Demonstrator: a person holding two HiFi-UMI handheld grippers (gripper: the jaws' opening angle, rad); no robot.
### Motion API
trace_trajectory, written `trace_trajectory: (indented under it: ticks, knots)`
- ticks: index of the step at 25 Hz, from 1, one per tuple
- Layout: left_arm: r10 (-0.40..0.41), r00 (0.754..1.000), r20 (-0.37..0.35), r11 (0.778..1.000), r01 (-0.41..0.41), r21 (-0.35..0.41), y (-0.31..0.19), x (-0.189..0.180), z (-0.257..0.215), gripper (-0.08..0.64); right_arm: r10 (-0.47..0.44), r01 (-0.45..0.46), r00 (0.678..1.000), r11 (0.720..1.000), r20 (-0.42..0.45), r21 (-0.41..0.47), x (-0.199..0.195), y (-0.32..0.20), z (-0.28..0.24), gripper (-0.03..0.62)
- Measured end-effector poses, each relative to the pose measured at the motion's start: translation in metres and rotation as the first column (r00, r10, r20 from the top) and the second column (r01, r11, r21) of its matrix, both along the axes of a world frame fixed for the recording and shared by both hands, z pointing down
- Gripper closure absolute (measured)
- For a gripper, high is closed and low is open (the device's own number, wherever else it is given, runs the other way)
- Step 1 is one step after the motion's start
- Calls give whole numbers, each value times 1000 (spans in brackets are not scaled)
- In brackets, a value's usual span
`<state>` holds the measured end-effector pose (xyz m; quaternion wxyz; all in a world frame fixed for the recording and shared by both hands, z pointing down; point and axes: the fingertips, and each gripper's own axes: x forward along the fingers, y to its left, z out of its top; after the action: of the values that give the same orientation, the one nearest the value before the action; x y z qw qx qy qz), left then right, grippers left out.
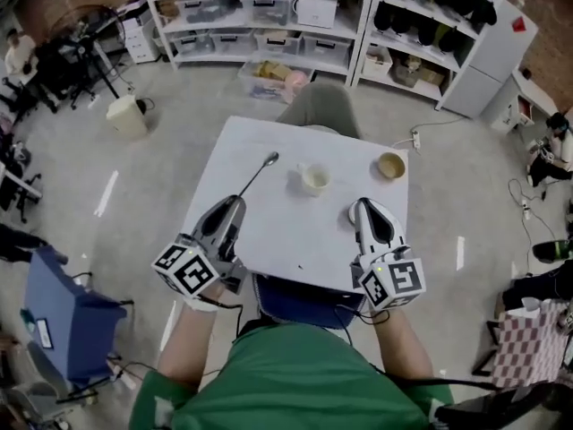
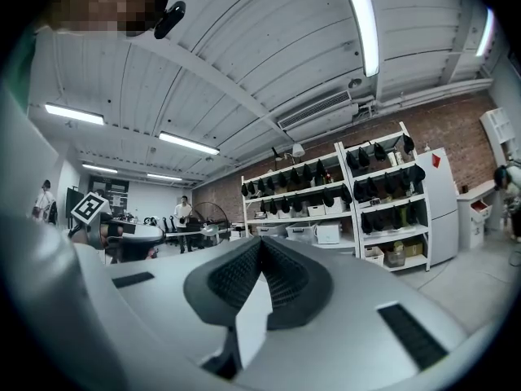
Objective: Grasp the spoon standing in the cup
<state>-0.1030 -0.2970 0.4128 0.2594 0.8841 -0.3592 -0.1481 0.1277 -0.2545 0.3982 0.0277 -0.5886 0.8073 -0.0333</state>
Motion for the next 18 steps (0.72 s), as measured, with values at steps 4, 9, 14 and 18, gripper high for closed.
trace_trajectory:
  ticks: [4,9,14,18]
  knots:
    - [5,1000,13,1000,-5,9,-5,6,0,500,4,-4,1000,1000,-5,2,4,-4,0,571]
    - [19,1000,18,1000,-19,5,-7,14,-4,500,15,-16,1000,1000,-13,-13,10,-3,-4,571]
    - [16,1000,19,1000,-17,11,-7,16,-2,500,16,-16,1000,1000,-20,-14,11,-1,-2,571]
    - [15,1000,23,1000,-15,17,-7,14,1,500,14,-14,1000,1000,-26,-10,9,-2,0,571]
